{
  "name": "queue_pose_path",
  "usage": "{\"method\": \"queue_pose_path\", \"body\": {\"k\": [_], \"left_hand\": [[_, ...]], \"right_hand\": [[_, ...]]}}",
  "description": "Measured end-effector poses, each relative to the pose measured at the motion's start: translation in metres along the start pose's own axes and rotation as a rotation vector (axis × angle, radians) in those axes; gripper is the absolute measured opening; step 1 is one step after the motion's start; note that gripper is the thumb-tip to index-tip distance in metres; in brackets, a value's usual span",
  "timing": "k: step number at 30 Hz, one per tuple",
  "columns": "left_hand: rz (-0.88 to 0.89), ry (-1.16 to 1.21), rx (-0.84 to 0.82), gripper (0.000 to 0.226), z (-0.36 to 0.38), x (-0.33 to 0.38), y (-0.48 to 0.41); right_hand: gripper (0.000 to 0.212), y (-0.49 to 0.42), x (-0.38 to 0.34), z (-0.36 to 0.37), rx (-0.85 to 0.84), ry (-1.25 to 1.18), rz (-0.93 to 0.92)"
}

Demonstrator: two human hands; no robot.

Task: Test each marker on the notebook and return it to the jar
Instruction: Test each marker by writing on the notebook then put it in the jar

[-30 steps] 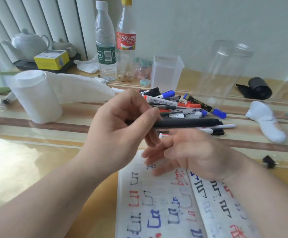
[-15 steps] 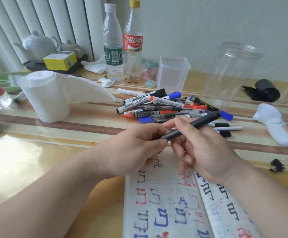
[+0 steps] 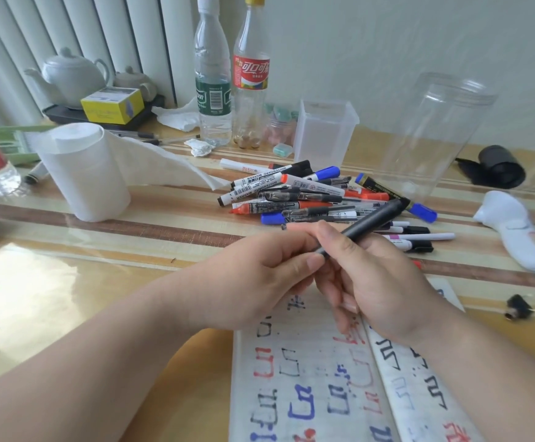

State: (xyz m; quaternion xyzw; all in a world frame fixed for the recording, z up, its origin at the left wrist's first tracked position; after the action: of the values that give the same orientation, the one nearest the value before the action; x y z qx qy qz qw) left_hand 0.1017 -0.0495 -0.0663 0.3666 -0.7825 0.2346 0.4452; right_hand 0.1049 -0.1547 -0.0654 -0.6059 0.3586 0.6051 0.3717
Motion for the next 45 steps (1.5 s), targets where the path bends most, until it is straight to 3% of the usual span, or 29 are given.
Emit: {"method": "queue_pose_path", "body": {"k": [6, 9, 12, 14, 17, 20, 23, 26, 29, 33, 45], "left_hand": [[0.017, 0.151, 0.019, 0.026, 0.002, 0.001, -0.004], [-0.004, 0.215, 0.029, 0.035, 0.001, -0.005, -0.006], [-0.080, 0.462, 0.015, 0.055, -0.007, -0.011, -0.004], [-0.174, 0.537, 0.089, 0.076, -0.024, -0.024, -0.003], [-0.229, 0.591, 0.196, 0.087, -0.049, -0.039, 0.000], [-0.210, 0.502, 0.272, 0.089, -0.063, -0.042, 0.000], [-0.162, 0.482, 0.310, 0.089, -0.068, -0.038, -0.003], [-0.140, 0.470, 0.250, 0.086, -0.064, -0.028, -0.004], [-0.190, 0.299, 0.159, 0.089, -0.056, -0.026, -0.001], [-0.218, 0.216, 0.159, 0.084, -0.055, -0.023, -0.001], [-0.227, 0.236, 0.208, 0.079, -0.055, -0.022, -0.003]], "right_hand": [[0.046, -0.001, 0.002, -0.002, -0.009, -0.024, -0.008], [0.048, -0.001, 0.002, -0.004, 0.003, -0.075, -0.004], [0.046, -0.004, 0.002, -0.009, 0.093, -0.146, -0.003], [0.043, -0.005, 0.004, -0.015, 0.172, -0.225, -0.002], [0.029, -0.005, 0.006, -0.015, 0.192, -0.195, 0.013], [0.010, -0.005, 0.006, -0.008, 0.148, 0.013, 0.021], [0.009, -0.005, 0.006, 0.001, 0.117, 0.100, 0.039], [0.006, -0.005, 0.005, 0.010, 0.089, 0.154, 0.057], [0.004, -0.007, 0.005, 0.014, 0.064, 0.257, 0.057], [0.011, -0.009, 0.004, 0.013, 0.081, 0.369, 0.043], [0.008, -0.005, 0.005, 0.017, 0.054, 0.307, 0.031]]}}
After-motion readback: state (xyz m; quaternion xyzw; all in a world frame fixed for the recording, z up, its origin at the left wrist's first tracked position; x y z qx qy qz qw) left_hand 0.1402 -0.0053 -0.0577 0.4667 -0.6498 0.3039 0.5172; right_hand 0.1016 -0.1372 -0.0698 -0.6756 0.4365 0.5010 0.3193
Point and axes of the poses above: each hand's wrist, its own y-axis away from the middle knuckle, its own z-axis out of the palm, x = y × z, the point moved 8 cm from there along -y, towards the middle knuckle, and after that the axes turned 3 degrees about -y, right-handed, at the moved point
